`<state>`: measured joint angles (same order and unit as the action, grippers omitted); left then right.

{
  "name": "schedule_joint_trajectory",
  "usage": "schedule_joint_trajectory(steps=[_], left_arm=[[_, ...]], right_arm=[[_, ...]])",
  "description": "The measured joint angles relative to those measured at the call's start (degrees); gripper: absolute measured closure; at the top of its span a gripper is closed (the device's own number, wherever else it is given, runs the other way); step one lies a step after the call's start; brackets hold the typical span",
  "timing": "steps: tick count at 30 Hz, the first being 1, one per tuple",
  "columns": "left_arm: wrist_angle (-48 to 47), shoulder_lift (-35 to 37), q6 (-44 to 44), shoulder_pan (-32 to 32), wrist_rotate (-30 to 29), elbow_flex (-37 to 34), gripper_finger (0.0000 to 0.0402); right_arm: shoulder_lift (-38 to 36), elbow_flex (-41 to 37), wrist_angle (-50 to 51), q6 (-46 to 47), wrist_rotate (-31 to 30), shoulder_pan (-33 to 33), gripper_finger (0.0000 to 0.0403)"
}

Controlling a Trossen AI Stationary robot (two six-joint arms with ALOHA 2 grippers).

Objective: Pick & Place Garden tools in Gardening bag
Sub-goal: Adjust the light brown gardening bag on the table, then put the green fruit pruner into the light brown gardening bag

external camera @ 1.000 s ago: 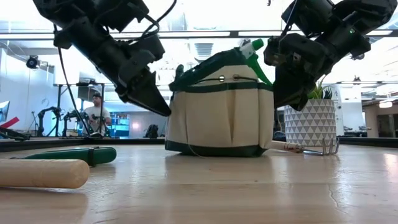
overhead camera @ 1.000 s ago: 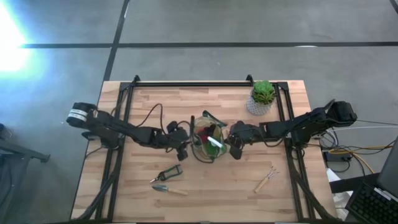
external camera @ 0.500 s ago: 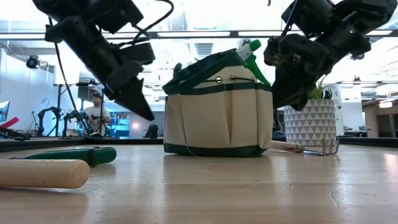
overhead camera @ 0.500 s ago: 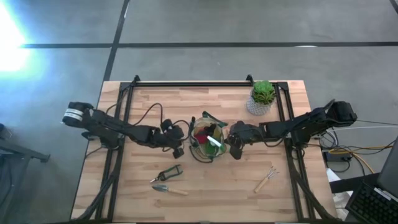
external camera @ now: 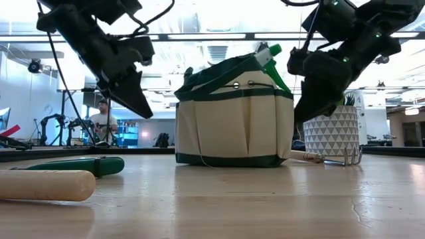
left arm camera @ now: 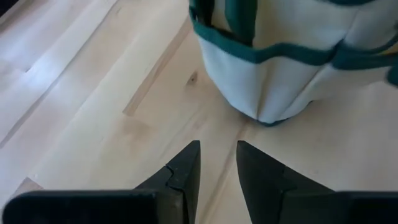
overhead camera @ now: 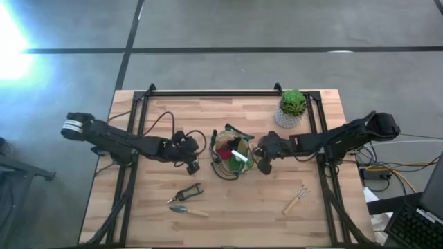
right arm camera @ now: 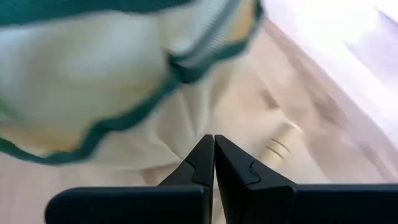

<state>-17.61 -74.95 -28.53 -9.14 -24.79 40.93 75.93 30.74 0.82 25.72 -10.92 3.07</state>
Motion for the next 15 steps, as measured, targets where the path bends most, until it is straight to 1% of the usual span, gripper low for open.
schedule_joint_trajectory(steps=[2, 5, 7, 12, 15], left_arm=[[0.01, 0.46, -0.02, -0.26, 0.77, 0.0, 0.0296], [-0.26, 0.98, -0.02, -0.45, 3.77, 0.0, 0.0296], [-0.5, 1.26, 0.42, -0.45, 7.62, 0.0, 0.0296], [-2.24, 2.52, 0.93, -0.59, 19.94, 0.0, 0.0296], [-2.33, 3.6, -0.42, -1.27, 22.77, 0.0, 0.0296]], right_arm=[[-1.33, -0.02, 2.48, 0.03, -1.44, -0.02, 0.0394], [-3.26, 0.0, 4.34, 0.08, -2.17, -0.02, 0.0394], [-4.71, 0.0, 6.04, 0.14, -2.2, -0.02, 0.0394], [-9.72, 0.0, 12.7, 1.39, -2.64, 0.0, 0.0394], [-13.22, 0.0, 16.46, 3.21, -2.74, 0.02, 0.0394]])
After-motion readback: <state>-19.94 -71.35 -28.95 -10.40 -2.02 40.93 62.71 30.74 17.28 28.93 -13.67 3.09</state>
